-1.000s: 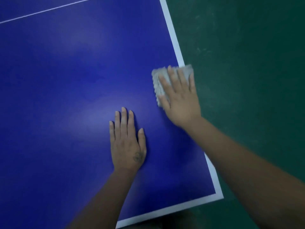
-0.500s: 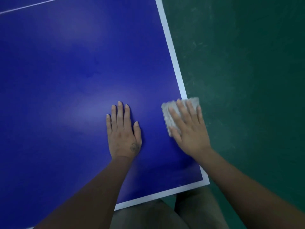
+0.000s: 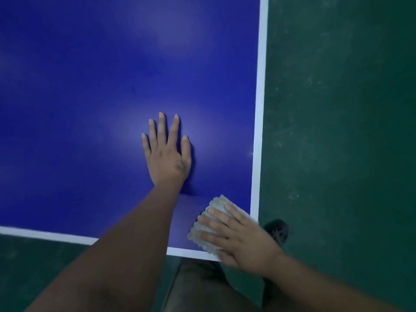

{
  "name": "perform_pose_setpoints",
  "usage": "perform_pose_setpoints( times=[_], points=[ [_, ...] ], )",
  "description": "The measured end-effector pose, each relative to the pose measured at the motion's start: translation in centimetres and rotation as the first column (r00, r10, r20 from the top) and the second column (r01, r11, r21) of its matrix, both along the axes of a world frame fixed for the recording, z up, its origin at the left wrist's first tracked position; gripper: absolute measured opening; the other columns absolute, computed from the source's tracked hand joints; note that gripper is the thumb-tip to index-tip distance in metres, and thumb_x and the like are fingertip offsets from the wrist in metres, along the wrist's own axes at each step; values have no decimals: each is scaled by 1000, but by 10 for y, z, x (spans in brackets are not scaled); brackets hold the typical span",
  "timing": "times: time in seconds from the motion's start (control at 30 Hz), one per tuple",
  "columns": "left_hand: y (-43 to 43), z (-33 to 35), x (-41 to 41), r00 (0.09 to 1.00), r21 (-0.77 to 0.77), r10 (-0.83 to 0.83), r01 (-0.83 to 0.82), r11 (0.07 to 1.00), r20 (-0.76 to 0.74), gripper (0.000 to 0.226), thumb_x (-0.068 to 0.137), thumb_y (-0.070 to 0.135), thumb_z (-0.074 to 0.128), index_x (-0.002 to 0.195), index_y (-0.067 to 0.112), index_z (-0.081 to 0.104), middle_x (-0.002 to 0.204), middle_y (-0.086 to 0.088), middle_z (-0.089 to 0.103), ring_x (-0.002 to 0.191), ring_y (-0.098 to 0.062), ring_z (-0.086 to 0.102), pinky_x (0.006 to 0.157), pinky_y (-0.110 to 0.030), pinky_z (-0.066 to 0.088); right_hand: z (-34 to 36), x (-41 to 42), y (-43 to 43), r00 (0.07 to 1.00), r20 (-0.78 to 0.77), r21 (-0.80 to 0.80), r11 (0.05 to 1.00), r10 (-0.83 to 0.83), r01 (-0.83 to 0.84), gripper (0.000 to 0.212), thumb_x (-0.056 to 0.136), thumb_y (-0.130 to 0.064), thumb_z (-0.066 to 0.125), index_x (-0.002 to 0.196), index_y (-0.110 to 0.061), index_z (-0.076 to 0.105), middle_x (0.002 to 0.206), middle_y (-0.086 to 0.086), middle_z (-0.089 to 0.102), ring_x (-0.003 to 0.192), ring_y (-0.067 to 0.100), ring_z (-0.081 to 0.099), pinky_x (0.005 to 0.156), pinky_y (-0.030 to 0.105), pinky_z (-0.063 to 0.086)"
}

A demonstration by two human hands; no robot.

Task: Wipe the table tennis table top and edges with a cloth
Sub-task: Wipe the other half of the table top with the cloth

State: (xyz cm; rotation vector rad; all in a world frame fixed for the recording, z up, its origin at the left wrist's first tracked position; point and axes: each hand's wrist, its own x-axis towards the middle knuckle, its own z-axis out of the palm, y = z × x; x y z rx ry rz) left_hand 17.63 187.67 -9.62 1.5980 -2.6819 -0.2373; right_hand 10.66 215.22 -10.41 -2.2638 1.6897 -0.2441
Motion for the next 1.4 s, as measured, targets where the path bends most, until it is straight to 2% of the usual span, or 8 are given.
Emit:
perform_pose_setpoints(
  times=[0.13, 0.43, 0.53, 0.67, 0.8, 1.1, 1.27, 1.4],
  points=[
    [0, -5, 3, 1000, -46, 11, -12, 999, -24, 61, 112, 54, 32, 171, 41, 24, 181, 6, 13, 169, -21, 4, 136, -49, 6, -8, -97, -62, 987, -67, -86, 985, 145, -150, 68, 111, -48, 41, 171, -26, 19, 179, 8, 14, 165, 35, 9, 130, 66, 12],
    [-1, -12, 1, 994, -83, 48, -56, 995, -98, 62, 112, 50, 37, 170, 31, 31, 180, 2, 21, 168, -23, 12, 136, -49, 11, -10, -220, -216, 937, -152, -104, 948, -315, 302, 64, 109, -47, 30, 169, -26, 30, 178, 7, 20, 165, 33, 14, 131, 62, 9],
    [-1, -10, 1, 994, -69, 48, -55, 996, -99, 62, 112, 50, 38, 170, 31, 32, 180, 2, 21, 168, -23, 12, 136, -50, 12, -11, -182, -167, 971, -87, -179, 963, -221, 203, 61, 110, -40, 43, 167, -18, 34, 175, 14, 24, 164, 39, 16, 126, 71, 14],
    [-1, -10, 0, 992, -76, 45, -54, 996, -114, 60, 112, 48, 39, 169, 29, 35, 179, 1, 23, 167, -24, 15, 135, -51, 14, 3, -145, -104, 998, -65, -30, 999, 13, -15, 63, 112, -48, 39, 170, -26, 25, 179, 5, 13, 166, 32, 6, 130, 63, 16],
    [-1, -7, -1, 992, -70, 55, -63, 996, -114, 60, 112, 47, 40, 169, 29, 35, 179, 1, 23, 168, -23, 15, 136, -50, 13, -1, -193, -151, 985, -112, -61, 988, 131, -138, 63, 112, -49, 40, 169, -26, 27, 178, 6, 17, 165, 31, 10, 130, 63, 16],
    [-6, -6, -1, 990, -39, 47, -52, 998, -134, 61, 111, 45, 42, 169, 27, 36, 179, 0, 24, 167, -24, 15, 134, -55, 19, 5, -263, -294, 857, -181, -28, 873, -483, 487, 65, 110, -50, 26, 171, -28, 18, 179, 5, 10, 166, 31, 6, 132, 60, 4],
    [-10, -3, -3, 989, -14, 45, -48, 999, -139, 59, 110, 44, 44, 166, 23, 43, 178, -3, 28, 166, -29, 21, 132, -59, 22, 10, -216, -244, 985, -137, 39, 993, -109, 115, 64, 112, -45, 34, 171, -23, 22, 179, 6, 8, 166, 32, 3, 130, 63, 12],
    [-12, 0, -4, 990, 3, 47, -47, 999, -134, 59, 109, 41, 45, 164, 19, 46, 177, -5, 29, 165, -32, 24, 130, -63, 25, 10, -251, -267, 979, -97, 23, 984, 178, -176, 63, 111, -49, 44, 168, -26, 31, 178, 3, 18, 165, 29, 12, 130, 61, 18]
  ],
)
